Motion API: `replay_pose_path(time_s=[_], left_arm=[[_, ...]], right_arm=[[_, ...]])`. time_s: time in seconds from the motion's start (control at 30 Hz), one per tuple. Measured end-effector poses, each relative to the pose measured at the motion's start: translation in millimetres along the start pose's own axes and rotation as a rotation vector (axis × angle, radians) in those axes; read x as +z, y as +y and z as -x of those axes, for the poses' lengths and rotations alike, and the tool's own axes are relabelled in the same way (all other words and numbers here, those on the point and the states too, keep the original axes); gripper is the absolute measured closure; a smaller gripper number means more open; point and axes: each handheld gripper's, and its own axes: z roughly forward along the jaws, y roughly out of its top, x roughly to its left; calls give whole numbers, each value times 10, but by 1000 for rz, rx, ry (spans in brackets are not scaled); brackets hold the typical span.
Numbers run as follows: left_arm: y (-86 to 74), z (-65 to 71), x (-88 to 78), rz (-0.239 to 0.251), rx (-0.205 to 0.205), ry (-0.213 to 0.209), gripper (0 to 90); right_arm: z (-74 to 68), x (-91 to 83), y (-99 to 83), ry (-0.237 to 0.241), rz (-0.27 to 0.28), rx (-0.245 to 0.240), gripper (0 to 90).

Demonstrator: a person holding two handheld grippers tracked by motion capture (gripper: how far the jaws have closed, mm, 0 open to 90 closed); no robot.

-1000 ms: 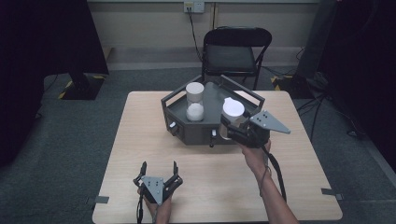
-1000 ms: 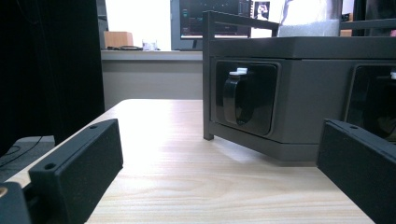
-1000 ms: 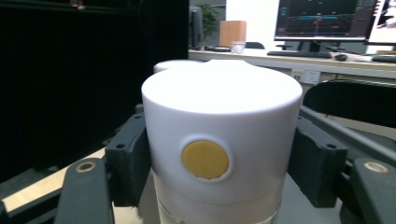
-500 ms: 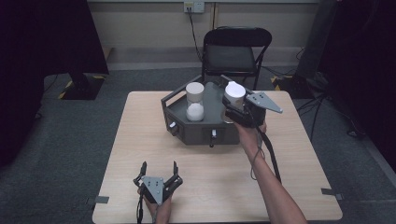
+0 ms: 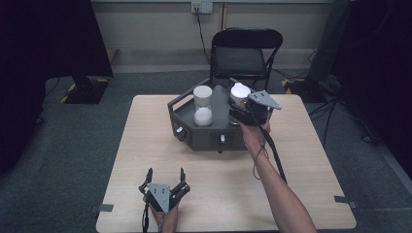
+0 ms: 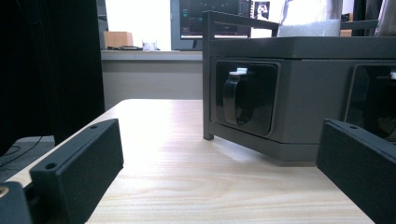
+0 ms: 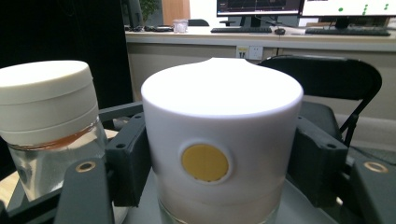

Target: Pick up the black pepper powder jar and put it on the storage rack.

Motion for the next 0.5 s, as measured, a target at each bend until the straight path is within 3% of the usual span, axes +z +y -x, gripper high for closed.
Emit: replay_pose_path(time_s=[0.5], left_arm=[[0, 0, 0, 0, 0, 0, 7]], right_arm=[[20, 31, -49, -4, -21, 0, 294]])
